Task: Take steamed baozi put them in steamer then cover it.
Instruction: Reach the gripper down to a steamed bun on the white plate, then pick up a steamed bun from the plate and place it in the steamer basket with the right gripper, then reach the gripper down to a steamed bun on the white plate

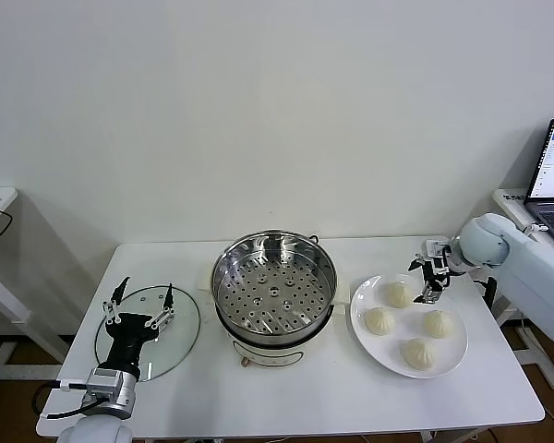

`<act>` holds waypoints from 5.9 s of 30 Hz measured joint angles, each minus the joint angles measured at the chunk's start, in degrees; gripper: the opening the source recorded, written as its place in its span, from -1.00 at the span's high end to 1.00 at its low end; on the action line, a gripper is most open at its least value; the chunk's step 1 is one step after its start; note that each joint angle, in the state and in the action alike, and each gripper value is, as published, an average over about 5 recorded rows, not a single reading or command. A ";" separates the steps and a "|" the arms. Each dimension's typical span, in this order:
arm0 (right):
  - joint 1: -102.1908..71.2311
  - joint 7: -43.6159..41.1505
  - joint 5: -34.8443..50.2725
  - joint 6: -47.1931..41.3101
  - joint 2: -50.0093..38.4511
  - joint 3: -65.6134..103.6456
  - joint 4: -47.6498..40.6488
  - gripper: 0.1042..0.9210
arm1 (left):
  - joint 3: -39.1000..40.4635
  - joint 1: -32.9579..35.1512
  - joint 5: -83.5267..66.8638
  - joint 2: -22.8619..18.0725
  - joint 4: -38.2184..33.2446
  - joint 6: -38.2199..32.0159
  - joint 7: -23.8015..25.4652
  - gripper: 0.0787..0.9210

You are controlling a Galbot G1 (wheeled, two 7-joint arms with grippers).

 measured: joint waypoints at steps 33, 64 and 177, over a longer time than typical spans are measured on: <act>0.02 0.45 -6.47 1.86 9.71 -1.99 -11.07 -0.49 | -0.68 0.08 0.04 -0.44 0.29 -0.20 -0.18 -0.77; 25.10 -5.88 6.23 16.44 1.16 -19.19 7.73 -0.32 | -0.93 1.23 0.32 -0.14 -1.48 0.39 -0.58 -0.77; 24.14 -5.34 18.29 -2.09 0.92 -31.93 9.41 -0.76 | -2.48 2.33 -0.23 2.11 0.01 -1.39 0.21 -0.77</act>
